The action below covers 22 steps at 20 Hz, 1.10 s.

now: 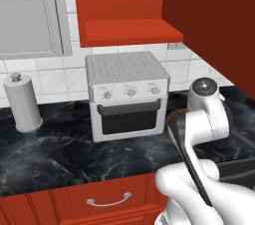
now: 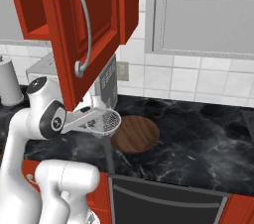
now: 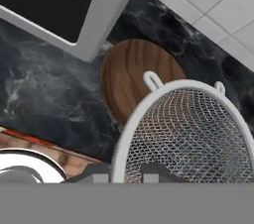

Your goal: Open the cabinet and setup a tea strainer by placing it in the bowl upright.

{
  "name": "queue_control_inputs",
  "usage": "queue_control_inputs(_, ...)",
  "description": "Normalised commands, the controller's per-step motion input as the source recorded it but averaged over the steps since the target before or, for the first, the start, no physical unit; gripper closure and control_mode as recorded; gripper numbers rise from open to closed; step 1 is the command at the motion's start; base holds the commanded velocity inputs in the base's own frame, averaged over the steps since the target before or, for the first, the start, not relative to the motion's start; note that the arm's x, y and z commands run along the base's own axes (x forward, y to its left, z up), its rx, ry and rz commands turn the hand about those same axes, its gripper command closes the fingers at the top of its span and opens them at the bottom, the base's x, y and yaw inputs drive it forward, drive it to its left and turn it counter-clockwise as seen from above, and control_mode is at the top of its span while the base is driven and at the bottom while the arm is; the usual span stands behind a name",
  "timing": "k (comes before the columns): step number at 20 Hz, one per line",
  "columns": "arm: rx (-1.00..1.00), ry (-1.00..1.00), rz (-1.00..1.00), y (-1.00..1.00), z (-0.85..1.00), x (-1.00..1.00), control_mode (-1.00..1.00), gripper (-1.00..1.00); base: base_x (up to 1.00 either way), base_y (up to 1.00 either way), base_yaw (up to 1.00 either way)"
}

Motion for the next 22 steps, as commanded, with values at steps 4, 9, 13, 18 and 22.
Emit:
queue_control_inputs(4, -0.01, 0.00, 0.00, -0.19, -0.25, 0.36, -1.00, 1.00, 0.00, 0.00, 0.00)
queue_control_inputs(9, 0.00, 0.00, 0.01, -0.23, -0.38, 0.39, -1.00, 1.00, 0.00, 0.00, 0.00)
queue_control_inputs(13, -0.02, 0.00, 0.01, -0.22, -0.48, 0.43, -1.00, 1.00, 0.00, 0.00, 0.00)
queue_control_inputs(18, -0.03, 0.01, 0.00, -0.28, -0.44, 0.40, -1.00, 1.00, 0.00, 0.00, 0.00)
queue_control_inputs(22, -0.01, 0.01, 0.00, -0.16, -0.26, 0.35, -1.00, 1.00, 0.00, 0.00, 0.00)
